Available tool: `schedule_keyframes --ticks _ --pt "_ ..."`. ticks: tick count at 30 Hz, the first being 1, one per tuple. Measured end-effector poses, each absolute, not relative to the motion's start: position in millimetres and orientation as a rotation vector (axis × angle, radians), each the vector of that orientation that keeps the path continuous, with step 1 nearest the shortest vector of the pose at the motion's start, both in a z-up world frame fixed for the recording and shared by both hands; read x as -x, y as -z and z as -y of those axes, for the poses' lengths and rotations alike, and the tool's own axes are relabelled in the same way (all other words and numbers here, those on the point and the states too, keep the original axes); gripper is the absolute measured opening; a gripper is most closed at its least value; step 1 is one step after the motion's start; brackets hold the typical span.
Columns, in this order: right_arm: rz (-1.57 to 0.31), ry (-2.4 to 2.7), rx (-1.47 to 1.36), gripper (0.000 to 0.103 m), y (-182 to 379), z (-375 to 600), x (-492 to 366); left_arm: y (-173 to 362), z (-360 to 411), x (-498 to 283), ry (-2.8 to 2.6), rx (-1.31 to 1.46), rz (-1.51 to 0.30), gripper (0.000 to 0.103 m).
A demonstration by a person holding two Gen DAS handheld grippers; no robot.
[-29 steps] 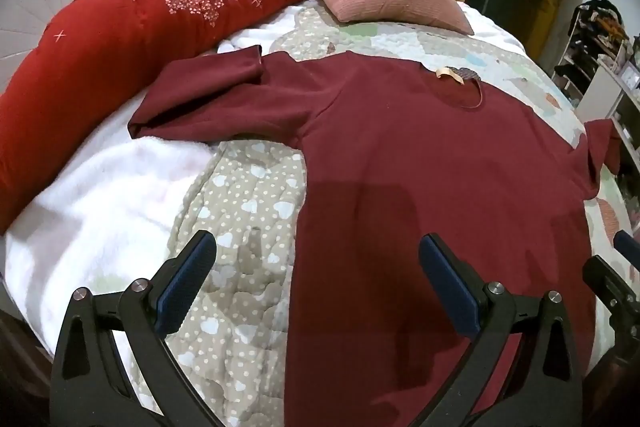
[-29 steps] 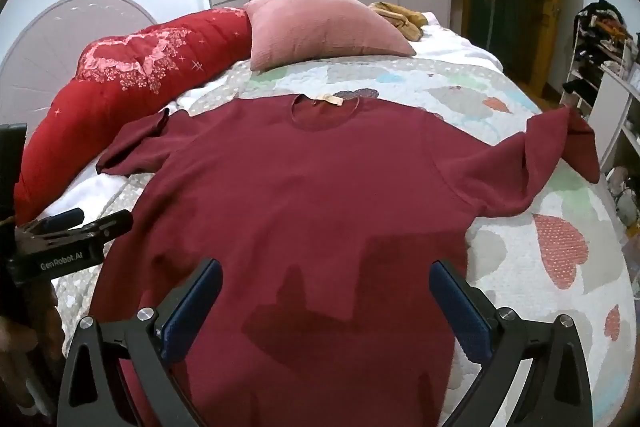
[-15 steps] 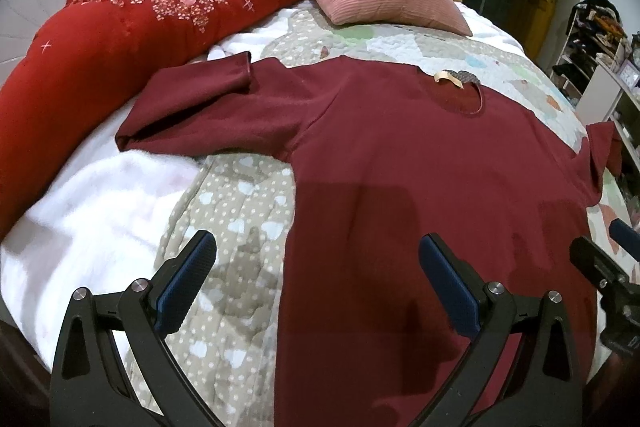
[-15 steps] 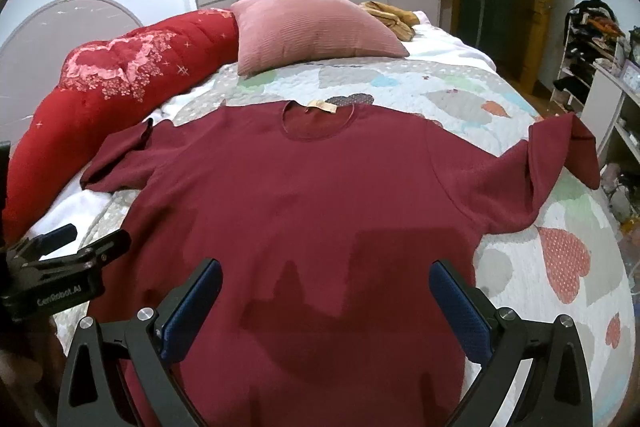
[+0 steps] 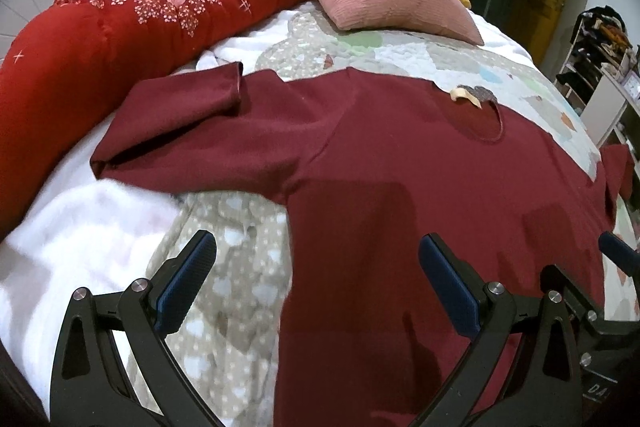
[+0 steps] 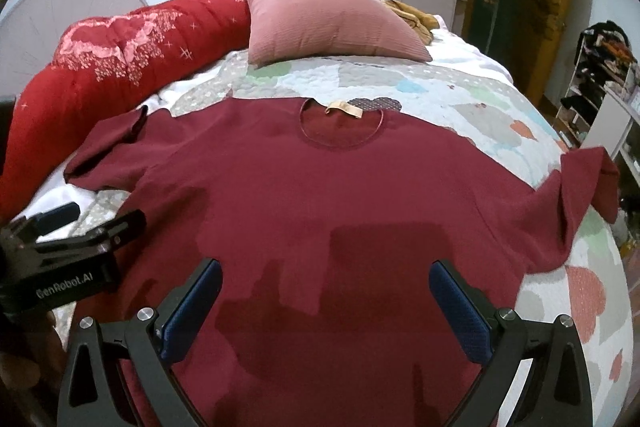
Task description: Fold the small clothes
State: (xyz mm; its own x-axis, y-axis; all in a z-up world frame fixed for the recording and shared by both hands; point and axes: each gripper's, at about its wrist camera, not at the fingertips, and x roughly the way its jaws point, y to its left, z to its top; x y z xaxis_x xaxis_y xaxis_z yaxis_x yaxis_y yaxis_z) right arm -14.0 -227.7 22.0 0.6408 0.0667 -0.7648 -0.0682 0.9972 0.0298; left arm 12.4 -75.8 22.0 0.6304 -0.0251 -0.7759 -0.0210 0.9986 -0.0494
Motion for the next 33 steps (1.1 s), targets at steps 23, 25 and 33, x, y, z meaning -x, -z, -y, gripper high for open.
schedule_keyframes --ticks 23,25,33 --pt "-0.893 -0.056 -0.062 0.103 -6.8 207.9 -39.6 -6.3 43.8 -33.5 -0.079 0.054 -0.864 0.102" --pt "-0.884 -0.058 -0.048 0.103 -6.8 204.1 -39.6 -4.3 38.9 -34.1 -0.087 0.064 -0.870 0.102" --pt "-0.893 -0.066 -0.038 0.103 -2.6 197.0 -43.4 -2.4 35.2 -36.5 -0.097 0.071 -0.877 0.102"
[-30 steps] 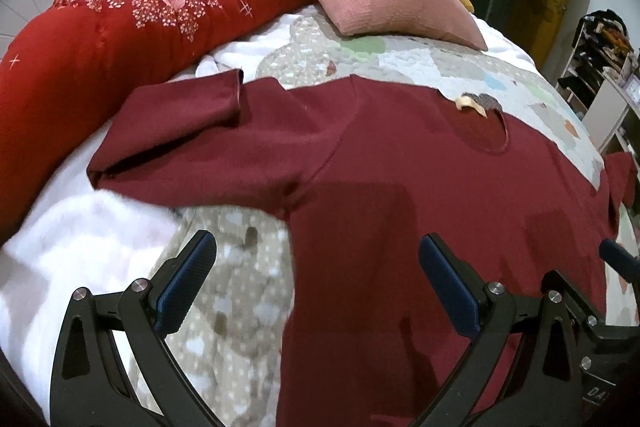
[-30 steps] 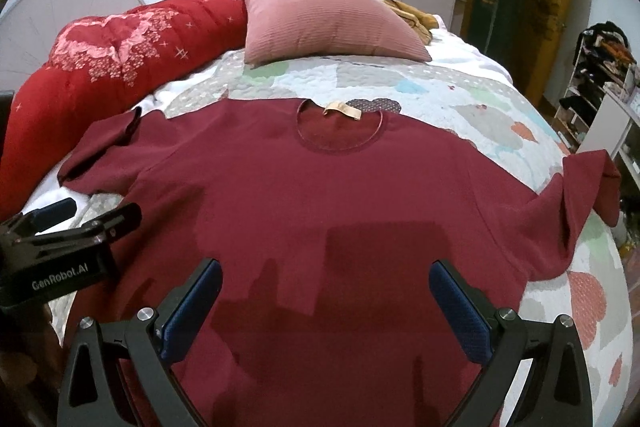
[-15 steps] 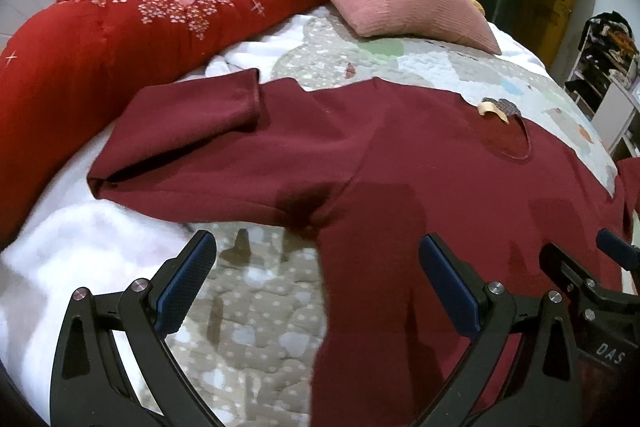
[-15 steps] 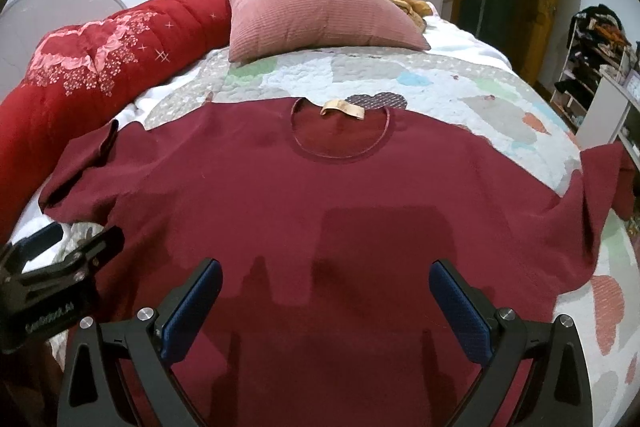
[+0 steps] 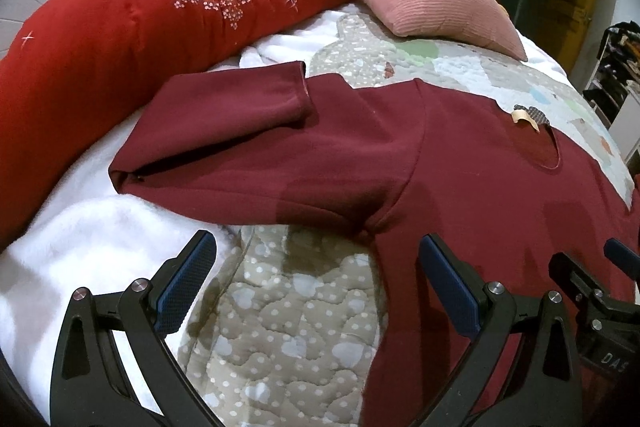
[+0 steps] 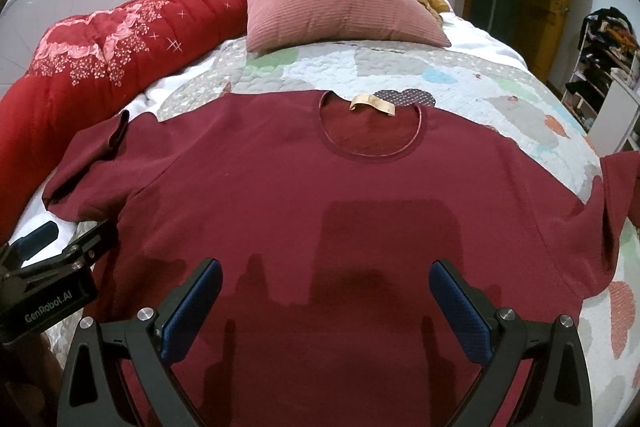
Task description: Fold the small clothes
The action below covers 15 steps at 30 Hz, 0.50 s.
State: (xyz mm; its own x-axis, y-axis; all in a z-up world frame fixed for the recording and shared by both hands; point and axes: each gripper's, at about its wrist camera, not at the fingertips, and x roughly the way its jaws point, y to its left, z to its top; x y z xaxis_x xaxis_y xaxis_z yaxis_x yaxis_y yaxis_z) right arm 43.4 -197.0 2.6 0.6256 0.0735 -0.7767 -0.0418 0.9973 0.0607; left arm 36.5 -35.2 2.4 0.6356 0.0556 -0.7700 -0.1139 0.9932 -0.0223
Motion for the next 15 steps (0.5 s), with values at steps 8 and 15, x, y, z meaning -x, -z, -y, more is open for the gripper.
schedule_keyframes --ticks 8,15 --pt "-0.896 -0.101 -0.030 0.103 -3.4 185.5 -49.5 -3.5 26.7 -38.6 -0.100 0.099 -0.878 0.102" --pt "-0.885 -0.126 -0.017 0.101 -5.3 172.8 -55.7 -3.0 17.6 -40.1 -0.114 0.120 -0.880 0.102"
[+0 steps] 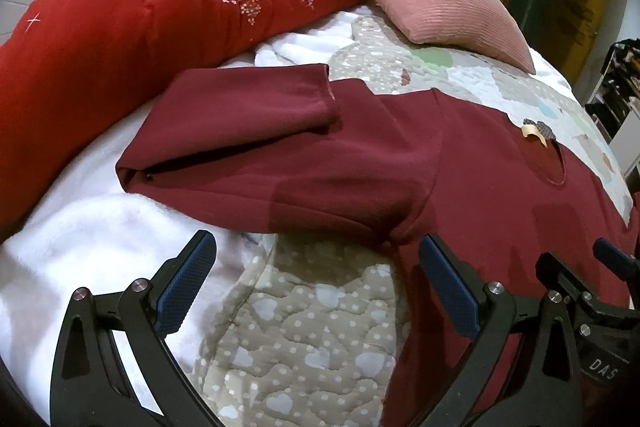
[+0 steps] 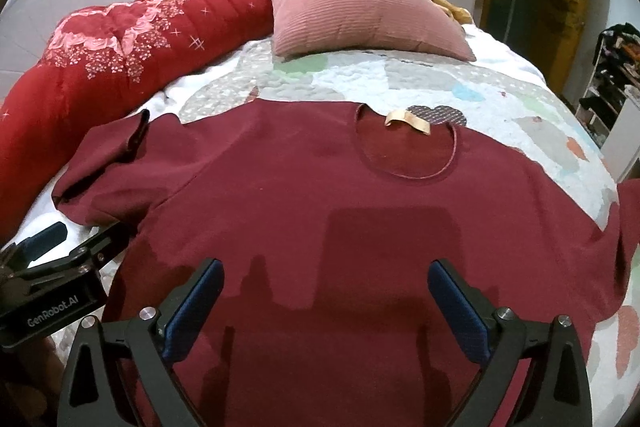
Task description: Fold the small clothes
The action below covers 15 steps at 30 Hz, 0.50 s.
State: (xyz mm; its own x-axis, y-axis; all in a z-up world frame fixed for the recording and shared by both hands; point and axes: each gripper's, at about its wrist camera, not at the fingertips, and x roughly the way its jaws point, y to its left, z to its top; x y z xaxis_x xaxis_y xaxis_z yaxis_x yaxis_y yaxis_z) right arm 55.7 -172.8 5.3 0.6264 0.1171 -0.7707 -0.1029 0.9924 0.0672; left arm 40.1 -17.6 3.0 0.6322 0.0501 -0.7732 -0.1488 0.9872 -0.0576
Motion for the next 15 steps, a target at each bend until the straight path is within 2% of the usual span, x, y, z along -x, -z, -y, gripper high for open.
schedule_keyframes --ticks 10,14,15 --pt "-0.880 -0.154 -0.022 0.101 -10.3 164.2 -58.5 -4.1 9.2 -40.7 -0.136 0.127 -0.876 0.102" --pt "-0.864 -0.208 -0.019 0.090 -15.2 153.0 -64.6 -2.9 -1.5 -40.3 -0.158 0.143 -0.879 0.102" --pt "-0.866 -0.221 -0.020 0.090 -14.8 149.9 -66.5 -2.6 -4.0 -40.8 -0.162 0.149 -0.881 0.102"
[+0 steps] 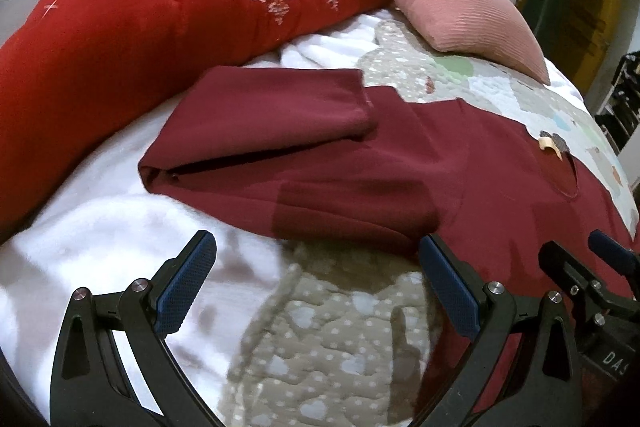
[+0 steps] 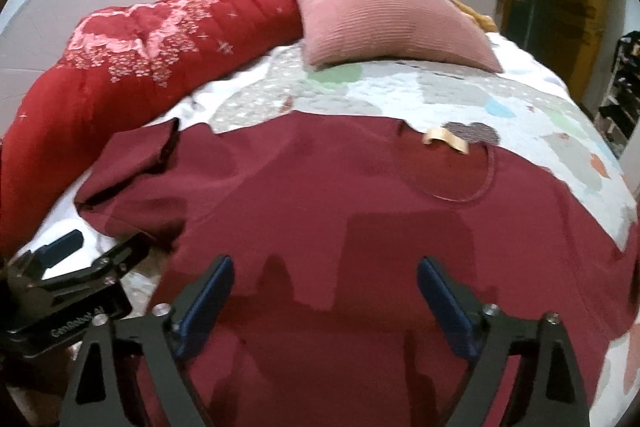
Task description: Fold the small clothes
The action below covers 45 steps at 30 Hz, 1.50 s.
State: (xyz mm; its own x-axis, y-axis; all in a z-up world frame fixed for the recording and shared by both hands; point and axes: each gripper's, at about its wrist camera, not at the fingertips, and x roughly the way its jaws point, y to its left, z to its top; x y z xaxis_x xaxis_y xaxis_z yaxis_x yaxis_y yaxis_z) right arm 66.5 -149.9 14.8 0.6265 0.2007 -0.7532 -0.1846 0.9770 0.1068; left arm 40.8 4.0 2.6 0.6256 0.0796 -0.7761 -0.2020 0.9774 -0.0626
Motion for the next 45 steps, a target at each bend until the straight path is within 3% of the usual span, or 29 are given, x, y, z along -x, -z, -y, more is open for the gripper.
schedule_keyframes --ticks 5,9,17,24,25,27,31,34,36,38,45 --pt "-0.871 -0.249 -0.001 0.089 -10.4 135.5 -72.8 -4.3 -17.3 -41.1 -0.187 0.155 -0.880 0.102" --pt "-0.869 -0.312 0.000 0.076 -13.0 123.5 -79.8 -7.0 -38.2 -39.7 -0.249 0.174 -0.868 0.102" --pt "-0.842 -0.499 -0.104 0.073 -34.7 90.6 -113.1 2.6 -70.6 -41.3 -0.318 0.264 -0.896 0.102" --pt "-0.920 -0.582 -0.112 0.073 -18.2 33.5 -152.0 5.3 -78.0 -40.4 -0.334 0.263 -0.893 0.102" --pt "-0.934 -0.588 -0.113 0.071 -12.4 27.8 -155.8 6.9 -79.5 -42.4 -0.333 0.270 -0.899 0.102" --pt "-0.968 -0.615 -0.134 0.055 -3.2 17.6 -162.3 8.7 -81.0 -43.9 -0.334 0.277 -0.907 0.102" --pt "-0.969 -0.626 -0.150 0.044 2.6 6.1 -170.4 10.0 -81.3 -45.0 -0.338 0.279 -0.912 0.102" --pt "-0.955 -0.615 -0.121 0.018 1.4 3.1 -173.0 10.9 -80.4 -46.3 -0.343 0.269 -0.915 0.102" --pt "-0.929 -0.623 -0.122 0.009 -7.6 10.5 -169.1 10.8 -80.7 -46.2 -0.343 0.270 -0.916 0.102" --pt "-0.898 -0.630 -0.135 0.002 -21.8 21.5 -163.3 9.4 -80.5 -46.1 -0.346 0.267 -0.904 0.102" --pt "-0.707 -0.588 -0.126 0.002 -99.0 76.9 -132.6 -4.6 -69.8 -35.8 -0.296 0.257 -0.836 0.102"
